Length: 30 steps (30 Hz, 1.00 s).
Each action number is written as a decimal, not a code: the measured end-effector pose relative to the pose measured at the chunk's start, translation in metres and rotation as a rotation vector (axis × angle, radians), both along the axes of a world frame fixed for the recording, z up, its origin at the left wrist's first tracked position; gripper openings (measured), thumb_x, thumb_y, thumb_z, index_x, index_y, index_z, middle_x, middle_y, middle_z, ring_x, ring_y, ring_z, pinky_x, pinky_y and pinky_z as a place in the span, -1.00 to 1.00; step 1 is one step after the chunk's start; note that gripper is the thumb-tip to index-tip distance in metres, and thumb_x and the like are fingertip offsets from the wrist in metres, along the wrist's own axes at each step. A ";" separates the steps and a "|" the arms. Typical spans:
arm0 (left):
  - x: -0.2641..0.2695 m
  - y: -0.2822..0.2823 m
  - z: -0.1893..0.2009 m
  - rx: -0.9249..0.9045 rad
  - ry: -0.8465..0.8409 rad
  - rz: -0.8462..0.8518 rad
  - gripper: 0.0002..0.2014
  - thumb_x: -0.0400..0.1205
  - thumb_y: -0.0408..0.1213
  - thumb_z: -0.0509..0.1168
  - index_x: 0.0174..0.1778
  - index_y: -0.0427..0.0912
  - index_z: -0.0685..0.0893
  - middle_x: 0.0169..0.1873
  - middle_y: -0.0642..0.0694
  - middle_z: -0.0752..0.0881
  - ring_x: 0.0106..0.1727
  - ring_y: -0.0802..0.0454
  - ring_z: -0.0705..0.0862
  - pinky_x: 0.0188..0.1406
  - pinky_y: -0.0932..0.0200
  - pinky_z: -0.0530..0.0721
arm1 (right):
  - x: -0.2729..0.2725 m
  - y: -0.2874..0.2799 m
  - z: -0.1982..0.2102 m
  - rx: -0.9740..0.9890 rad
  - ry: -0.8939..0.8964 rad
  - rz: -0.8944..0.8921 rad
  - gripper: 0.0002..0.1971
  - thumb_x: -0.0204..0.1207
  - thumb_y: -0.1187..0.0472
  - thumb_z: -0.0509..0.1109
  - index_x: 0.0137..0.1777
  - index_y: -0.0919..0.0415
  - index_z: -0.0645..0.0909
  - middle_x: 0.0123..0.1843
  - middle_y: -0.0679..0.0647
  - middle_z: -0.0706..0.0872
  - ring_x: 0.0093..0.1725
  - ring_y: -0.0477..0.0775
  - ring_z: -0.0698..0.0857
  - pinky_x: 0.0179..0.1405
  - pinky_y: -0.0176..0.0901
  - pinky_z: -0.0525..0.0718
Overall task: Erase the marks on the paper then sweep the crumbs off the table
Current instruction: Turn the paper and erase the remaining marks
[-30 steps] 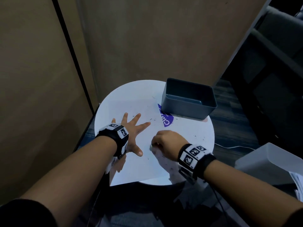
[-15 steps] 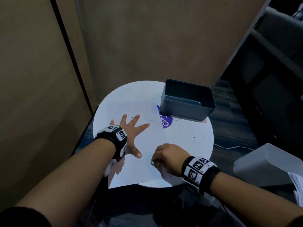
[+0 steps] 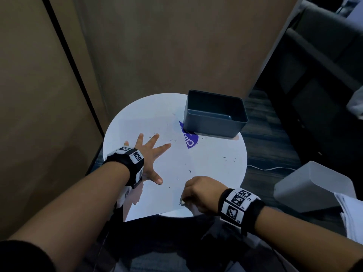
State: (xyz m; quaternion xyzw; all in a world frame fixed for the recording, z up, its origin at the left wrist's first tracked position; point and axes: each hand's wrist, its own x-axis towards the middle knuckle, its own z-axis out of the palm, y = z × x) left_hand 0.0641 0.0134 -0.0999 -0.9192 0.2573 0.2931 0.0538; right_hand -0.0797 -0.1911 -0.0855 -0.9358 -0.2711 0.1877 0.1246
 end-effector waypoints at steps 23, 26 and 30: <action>0.008 -0.005 0.005 0.008 -0.030 0.029 0.30 0.15 0.50 0.50 0.54 0.58 -0.39 0.66 0.14 -0.48 0.68 -0.37 -0.40 0.48 -0.68 -0.11 | 0.080 0.012 0.016 -0.045 -0.182 -0.199 -0.77 0.63 0.11 0.33 0.16 0.15 0.74 0.08 0.12 0.70 0.07 0.22 0.68 0.04 0.08 0.68; 0.007 -0.003 0.004 0.023 -0.037 0.023 0.30 0.15 0.50 0.50 0.55 0.58 -0.38 0.67 0.13 -0.48 0.68 -0.37 -0.40 0.48 -0.68 -0.09 | 0.073 0.016 0.007 -0.088 -0.165 -0.156 -0.76 0.62 0.17 0.30 0.14 0.19 0.76 0.06 0.15 0.74 0.07 0.26 0.68 0.02 0.09 0.68; 0.008 -0.001 0.001 0.014 -0.023 0.018 0.33 0.06 0.58 0.46 0.54 0.59 -0.38 0.66 0.14 -0.48 0.68 -0.38 -0.39 0.47 -0.68 -0.08 | 0.036 0.004 -0.005 -0.103 -0.112 -0.089 -0.75 0.53 0.18 0.29 0.01 0.16 0.80 -0.03 0.13 0.77 -0.03 0.28 0.69 -0.07 0.09 0.70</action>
